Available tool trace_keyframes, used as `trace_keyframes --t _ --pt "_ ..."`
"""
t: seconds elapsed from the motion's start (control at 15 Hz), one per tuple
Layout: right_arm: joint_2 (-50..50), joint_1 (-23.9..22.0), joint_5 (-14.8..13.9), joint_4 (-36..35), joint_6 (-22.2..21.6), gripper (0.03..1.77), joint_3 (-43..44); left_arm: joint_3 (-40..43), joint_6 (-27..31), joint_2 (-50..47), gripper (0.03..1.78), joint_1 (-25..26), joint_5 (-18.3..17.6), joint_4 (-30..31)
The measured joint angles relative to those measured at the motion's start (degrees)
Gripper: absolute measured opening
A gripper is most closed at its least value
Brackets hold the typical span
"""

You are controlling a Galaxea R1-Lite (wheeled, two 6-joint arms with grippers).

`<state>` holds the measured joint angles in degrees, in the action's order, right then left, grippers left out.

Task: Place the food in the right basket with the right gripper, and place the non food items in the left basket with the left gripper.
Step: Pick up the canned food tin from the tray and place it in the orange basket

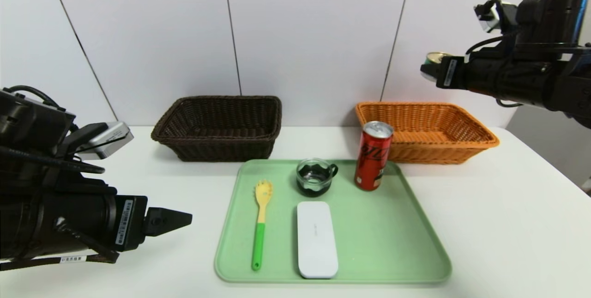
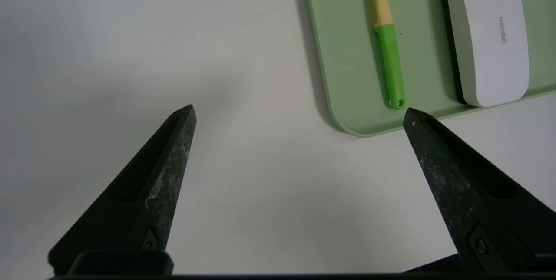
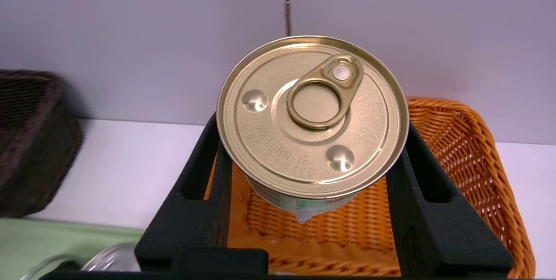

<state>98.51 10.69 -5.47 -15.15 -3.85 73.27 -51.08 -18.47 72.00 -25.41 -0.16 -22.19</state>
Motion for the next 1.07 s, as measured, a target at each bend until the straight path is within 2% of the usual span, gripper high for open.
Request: trace_keyframes --t 0.2,0.47,0.67,1.07 --pt "7.19 -2.95 0.55 1.43 -0.24 0.97 4.52 -0.38 0.28 1.26 1.69 0.00 -0.09 2.76" --pt "14.67 -5.21 2.17 3.34 -1.40 0.97 7.39 -1.17 0.41 3.19 1.69 0.00 -0.11 3.54" --pt "17.64 -5.66 3.39 4.24 -2.60 0.97 7.85 -2.06 0.45 4.55 1.69 0.00 -0.11 3.58" --pt "20.94 -5.71 3.44 4.18 -2.73 0.97 8.37 -2.76 0.37 6.41 1.69 0.00 -0.15 4.47"
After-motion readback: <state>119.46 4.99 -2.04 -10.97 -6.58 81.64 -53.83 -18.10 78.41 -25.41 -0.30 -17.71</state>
